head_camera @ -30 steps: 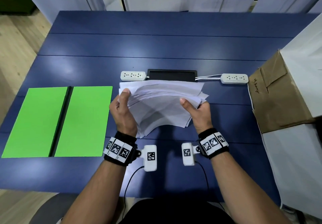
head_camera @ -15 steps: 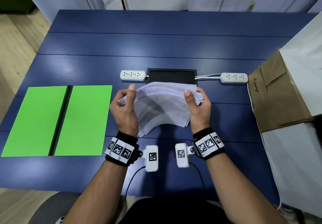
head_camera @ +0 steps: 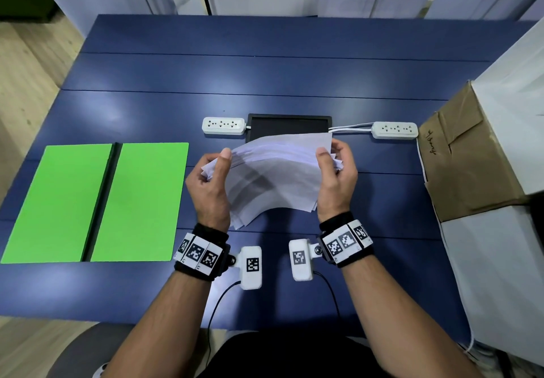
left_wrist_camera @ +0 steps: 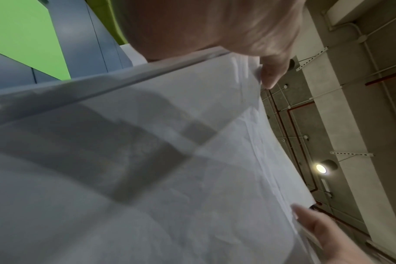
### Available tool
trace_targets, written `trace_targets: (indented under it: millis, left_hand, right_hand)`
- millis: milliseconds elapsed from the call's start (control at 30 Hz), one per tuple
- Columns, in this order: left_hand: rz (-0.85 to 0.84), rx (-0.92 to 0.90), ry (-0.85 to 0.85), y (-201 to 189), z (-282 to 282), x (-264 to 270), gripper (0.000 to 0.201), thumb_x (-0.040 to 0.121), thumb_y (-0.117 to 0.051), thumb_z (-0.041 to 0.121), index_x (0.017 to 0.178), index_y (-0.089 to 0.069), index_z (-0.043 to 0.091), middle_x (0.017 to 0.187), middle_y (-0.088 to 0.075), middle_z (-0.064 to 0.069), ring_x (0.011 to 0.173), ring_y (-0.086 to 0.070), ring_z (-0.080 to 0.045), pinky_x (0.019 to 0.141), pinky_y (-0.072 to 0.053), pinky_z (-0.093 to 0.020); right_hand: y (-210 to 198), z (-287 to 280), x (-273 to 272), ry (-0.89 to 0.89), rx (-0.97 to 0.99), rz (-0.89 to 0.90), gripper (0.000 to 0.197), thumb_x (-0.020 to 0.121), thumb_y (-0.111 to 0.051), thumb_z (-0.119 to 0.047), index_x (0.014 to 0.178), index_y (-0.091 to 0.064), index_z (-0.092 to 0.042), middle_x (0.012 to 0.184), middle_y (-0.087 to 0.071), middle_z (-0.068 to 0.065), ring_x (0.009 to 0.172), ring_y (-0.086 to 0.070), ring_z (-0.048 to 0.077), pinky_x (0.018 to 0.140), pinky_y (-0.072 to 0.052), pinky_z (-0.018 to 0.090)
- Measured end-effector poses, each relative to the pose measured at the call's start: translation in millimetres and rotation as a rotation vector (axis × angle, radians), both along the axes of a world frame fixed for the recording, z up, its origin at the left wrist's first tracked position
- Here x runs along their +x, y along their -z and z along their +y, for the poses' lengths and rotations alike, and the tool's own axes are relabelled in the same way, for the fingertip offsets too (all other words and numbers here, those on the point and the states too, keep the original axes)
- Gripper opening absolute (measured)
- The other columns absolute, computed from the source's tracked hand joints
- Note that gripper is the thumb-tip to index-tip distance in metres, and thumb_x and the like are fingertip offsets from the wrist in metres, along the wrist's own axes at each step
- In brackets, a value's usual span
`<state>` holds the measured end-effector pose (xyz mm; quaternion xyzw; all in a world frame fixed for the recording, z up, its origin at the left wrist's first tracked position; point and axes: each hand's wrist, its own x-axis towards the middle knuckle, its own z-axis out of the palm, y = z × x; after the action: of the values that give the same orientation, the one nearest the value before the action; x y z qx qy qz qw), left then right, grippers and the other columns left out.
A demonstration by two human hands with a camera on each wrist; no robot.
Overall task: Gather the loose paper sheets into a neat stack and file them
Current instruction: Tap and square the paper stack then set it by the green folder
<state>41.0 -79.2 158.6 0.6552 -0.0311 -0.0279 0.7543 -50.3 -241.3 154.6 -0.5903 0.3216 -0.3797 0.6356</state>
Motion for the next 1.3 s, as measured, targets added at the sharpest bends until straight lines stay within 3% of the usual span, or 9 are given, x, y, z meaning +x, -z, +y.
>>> trace_targets:
  millis: [133, 233, 433, 500, 600, 833, 967, 1100, 1300]
  left_hand:
    - [-0.008, 0.024, 0.026, -1.9, -4.0, -2.1, 0.040, 0.098, -0.063, 0.011, 0.063, -0.055, 0.027, 0.058, -0.044, 0.020, 0.059, -0.038, -0.003, 0.060, -0.032, -0.023]
    - [-0.031, 0.025, 0.050, -4.0, -7.0, -2.6, 0.054, 0.100, -0.059, 0.008, 0.056, -0.038, 0.031, 0.060, -0.028, 0.016, 0.059, -0.023, -0.009, 0.059, -0.020, -0.030]
    - [-0.036, 0.065, 0.096, -6.8, -5.9, -6.0, 0.060, 0.102, -0.060, 0.011, 0.053, -0.035, 0.035, 0.059, -0.026, 0.018, 0.058, -0.022, -0.008, 0.057, -0.020, -0.027]
    - [-0.066, 0.069, 0.125, -3.7, -2.0, -6.6, 0.047, 0.101, -0.062, 0.009, 0.061, -0.056, 0.034, 0.057, -0.046, 0.020, 0.057, -0.039, -0.004, 0.060, -0.035, -0.020]
    - [-0.063, 0.044, 0.202, -0.4, 2.5, -6.8, 0.008, 0.091, -0.073, 0.002, 0.093, -0.075, 0.010, 0.080, -0.075, 0.014, 0.075, -0.065, -0.004, 0.075, -0.051, -0.020]
    - [-0.060, 0.014, 0.295, 7.5, 12.3, -3.0, 0.026, 0.083, -0.077, -0.007, 0.103, -0.074, 0.009, 0.095, -0.079, 0.007, 0.087, -0.069, -0.011, 0.086, -0.054, -0.025]
    - [-0.053, 0.030, 0.334, 11.9, 15.1, -2.6, 0.027, 0.084, -0.075, -0.009, 0.105, -0.074, 0.008, 0.098, -0.078, 0.006, 0.091, -0.068, -0.012, 0.088, -0.053, -0.026]
    - [-0.081, 0.030, 0.403, 15.8, 17.5, -1.9, 0.027, 0.085, -0.071, -0.013, 0.108, -0.074, 0.001, 0.107, -0.074, -0.009, 0.098, -0.066, -0.018, 0.092, -0.050, -0.032]
    - [-0.032, 0.005, 0.360, 17.5, 19.7, -0.4, 0.037, 0.083, -0.072, -0.015, 0.110, -0.072, 0.009, 0.099, -0.078, 0.011, 0.091, -0.068, -0.006, 0.086, -0.053, -0.021]
  right_hand:
    - [-5.3, 4.6, 3.9, 0.069, -0.033, -0.010, 0.047, 0.082, -0.066, -0.053, 0.100, -0.066, -0.009, 0.084, -0.064, -0.006, 0.072, -0.057, -0.001, 0.069, -0.043, 0.013]
    - [-7.0, 7.8, 7.7, 0.105, -0.029, 0.008, 0.051, 0.079, -0.069, -0.055, 0.100, -0.066, -0.009, 0.079, -0.063, -0.009, 0.067, -0.057, -0.001, 0.067, -0.044, 0.016]
    - [-9.7, 8.1, 10.8, 0.155, -0.025, 0.029, 0.049, 0.079, -0.071, -0.054, 0.097, -0.066, -0.009, 0.078, -0.064, -0.007, 0.065, -0.056, 0.002, 0.066, -0.045, 0.017]
    - [-10.7, 6.8, 10.5, 0.164, -0.037, 0.039, 0.050, 0.078, -0.070, -0.056, 0.098, -0.066, -0.009, 0.080, -0.066, -0.006, 0.068, -0.057, -0.002, 0.067, -0.045, 0.014]
    - [-11.0, 5.9, 10.3, 0.165, -0.052, 0.057, 0.049, 0.079, -0.071, -0.055, 0.098, -0.067, -0.010, 0.081, -0.066, -0.008, 0.071, -0.058, -0.001, 0.068, -0.044, 0.013]
    - [-12.7, 1.3, 11.6, 0.205, -0.028, 0.105, 0.035, 0.082, -0.063, -0.053, 0.090, -0.064, -0.019, 0.076, -0.063, -0.015, 0.074, -0.057, -0.002, 0.070, -0.042, 0.013]
    - [-15.6, 3.7, 12.7, 0.169, -0.039, 0.071, 0.046, 0.079, -0.069, -0.056, 0.093, -0.064, -0.013, 0.077, -0.065, -0.013, 0.074, -0.059, 0.002, 0.071, -0.045, 0.016]
    - [-15.9, 2.9, 13.3, 0.177, -0.027, 0.077, 0.035, 0.083, -0.071, -0.045, 0.094, -0.064, -0.013, 0.072, -0.063, -0.012, 0.067, -0.057, -0.001, 0.067, -0.044, 0.015]
    - [-17.4, 1.1, 12.8, 0.175, -0.040, 0.105, 0.015, 0.084, -0.068, -0.031, 0.092, -0.063, -0.018, 0.074, -0.063, -0.011, 0.066, -0.056, 0.001, 0.068, -0.044, 0.017]
